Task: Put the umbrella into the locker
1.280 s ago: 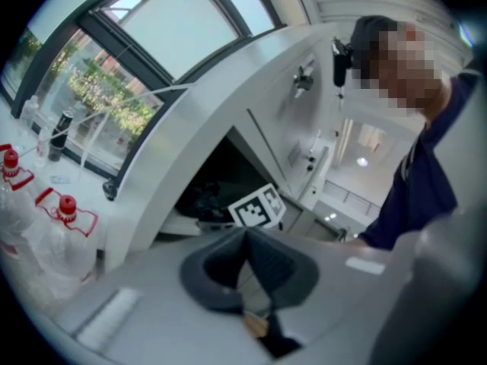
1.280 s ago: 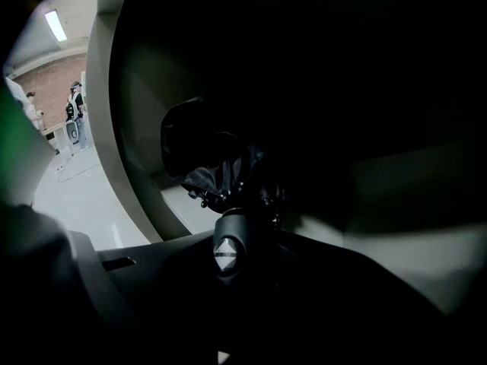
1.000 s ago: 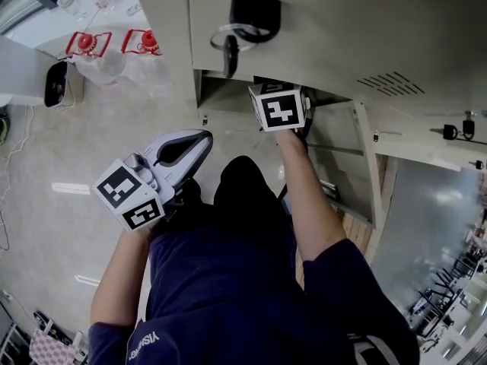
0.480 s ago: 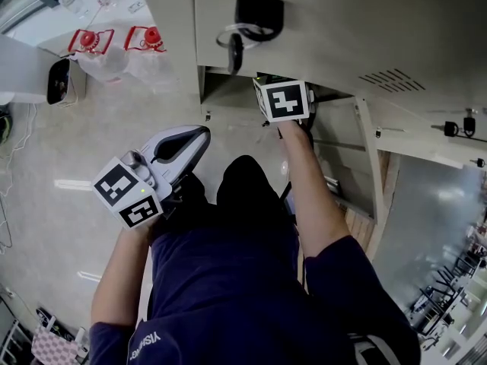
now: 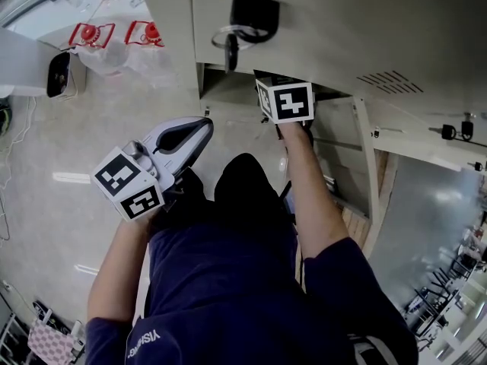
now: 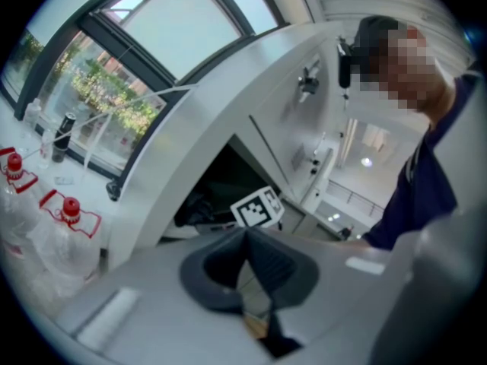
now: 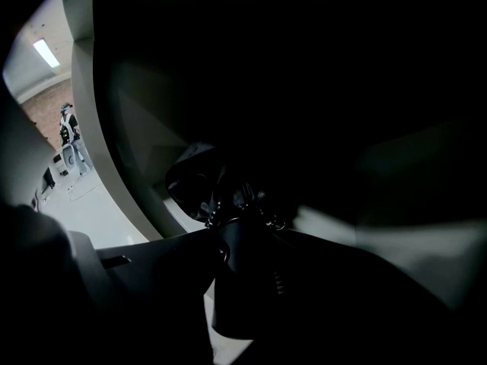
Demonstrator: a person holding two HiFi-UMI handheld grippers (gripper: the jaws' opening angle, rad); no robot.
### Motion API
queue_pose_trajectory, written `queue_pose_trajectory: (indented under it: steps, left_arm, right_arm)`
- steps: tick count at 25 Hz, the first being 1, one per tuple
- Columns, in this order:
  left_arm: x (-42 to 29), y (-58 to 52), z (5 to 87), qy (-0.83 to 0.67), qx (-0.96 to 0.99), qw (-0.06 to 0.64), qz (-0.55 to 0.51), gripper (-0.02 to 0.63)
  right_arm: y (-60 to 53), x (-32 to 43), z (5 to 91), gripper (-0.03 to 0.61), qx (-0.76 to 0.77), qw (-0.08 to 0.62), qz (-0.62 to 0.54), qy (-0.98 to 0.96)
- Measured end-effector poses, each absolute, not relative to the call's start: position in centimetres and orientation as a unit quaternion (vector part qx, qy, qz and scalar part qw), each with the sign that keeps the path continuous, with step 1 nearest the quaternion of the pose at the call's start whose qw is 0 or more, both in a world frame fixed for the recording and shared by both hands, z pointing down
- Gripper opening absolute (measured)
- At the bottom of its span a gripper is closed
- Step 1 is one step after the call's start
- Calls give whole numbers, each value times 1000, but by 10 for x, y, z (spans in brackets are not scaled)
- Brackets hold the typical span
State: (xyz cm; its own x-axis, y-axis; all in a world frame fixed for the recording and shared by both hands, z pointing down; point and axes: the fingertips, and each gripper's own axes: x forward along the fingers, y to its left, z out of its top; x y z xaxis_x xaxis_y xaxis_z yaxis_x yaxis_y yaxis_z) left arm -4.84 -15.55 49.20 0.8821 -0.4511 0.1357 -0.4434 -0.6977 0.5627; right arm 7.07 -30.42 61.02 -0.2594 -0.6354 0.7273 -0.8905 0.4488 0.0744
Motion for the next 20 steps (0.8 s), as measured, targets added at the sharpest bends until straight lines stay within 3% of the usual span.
queue_pose_trajectory:
  steps: [6,10,20]
  left_arm:
    - [-44,-149,484,-235,922,309,-4,0]
    - [-45,-143,479,-236,920,313,1,0]
    - [-49,-125,453,-236,913,333,10,0]
  right_arm:
    - [-299,71,611,176,491,338,201,-777]
    - [-294,68,611,275,497,339,198,-774]
    - [-270,67,582,276,509,326,193,-773]
